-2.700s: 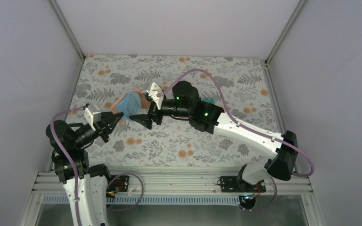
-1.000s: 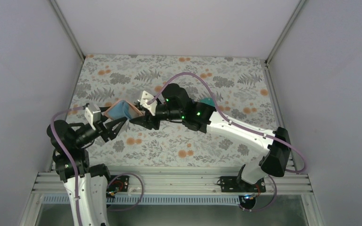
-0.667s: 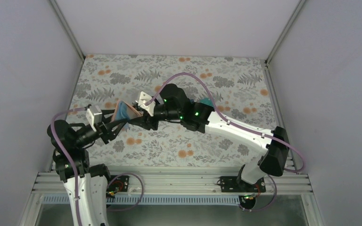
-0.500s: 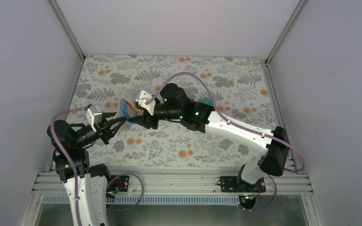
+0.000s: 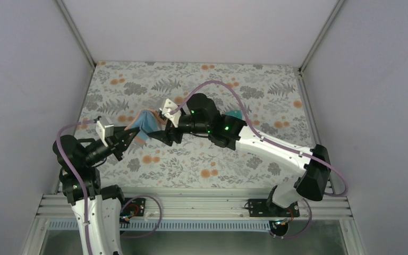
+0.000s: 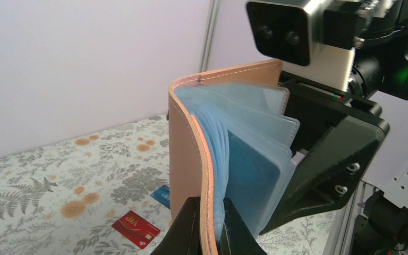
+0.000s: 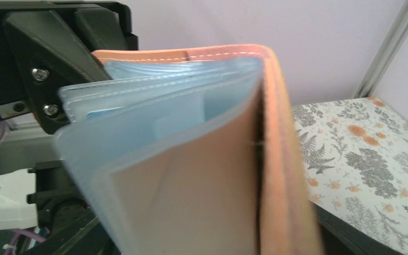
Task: Take the credit cards out of the card holder
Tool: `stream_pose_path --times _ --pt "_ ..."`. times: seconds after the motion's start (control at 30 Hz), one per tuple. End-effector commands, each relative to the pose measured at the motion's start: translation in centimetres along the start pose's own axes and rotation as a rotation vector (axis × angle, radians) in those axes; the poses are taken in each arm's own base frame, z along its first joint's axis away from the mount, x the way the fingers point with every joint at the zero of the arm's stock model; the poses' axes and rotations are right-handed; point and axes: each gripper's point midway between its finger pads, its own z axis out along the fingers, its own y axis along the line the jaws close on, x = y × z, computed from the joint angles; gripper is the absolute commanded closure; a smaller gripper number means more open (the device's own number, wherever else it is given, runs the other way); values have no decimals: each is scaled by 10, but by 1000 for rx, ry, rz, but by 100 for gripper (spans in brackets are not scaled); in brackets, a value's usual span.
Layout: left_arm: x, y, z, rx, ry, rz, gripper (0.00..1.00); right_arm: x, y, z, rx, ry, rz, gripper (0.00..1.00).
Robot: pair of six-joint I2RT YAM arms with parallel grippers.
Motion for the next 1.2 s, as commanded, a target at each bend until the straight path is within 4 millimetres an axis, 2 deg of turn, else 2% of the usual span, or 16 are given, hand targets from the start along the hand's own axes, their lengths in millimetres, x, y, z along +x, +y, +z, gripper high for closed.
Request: stream_pose_path --times 0.0,0.13,0.37,0.63,0.73,0.83,0.93,1.03,1.1,1.13,1.17 --pt "-6 -4 -1 8 -7 14 98 -15 -22 -14 94 -60 32 20" --pt "-6 -4 0 9 -7 15 98 -14 -33 -18 121 -58 56 17" --pt "-5 -4 -1 10 -6 19 98 -15 -39 -25 138 -59 67 10" --pt "-5 -5 -1 19 -5 29 98 -19 -54 -38 194 -73 106 12" --pt "-5 -7 -1 31 -6 39 98 -16 -46 -34 132 -61 101 21" --pt "-5 -12 -1 54 -2 50 98 -14 -26 -31 3 -54 60 25" --pt "-4 -16 -1 72 4 65 98 -13 -4 -31 -132 -47 18 41" --pt "-4 -17 -2 73 7 73 98 -13 2 -34 -173 -48 8 69" --pt "-4 -14 -1 61 5 70 98 -15 -1 -36 -167 -51 18 93" --pt "-4 -12 -1 50 3 68 97 -15 -5 -37 -156 -52 33 95" --pt "-4 -10 -1 37 2 65 93 -15 -9 -37 -144 -50 46 96"
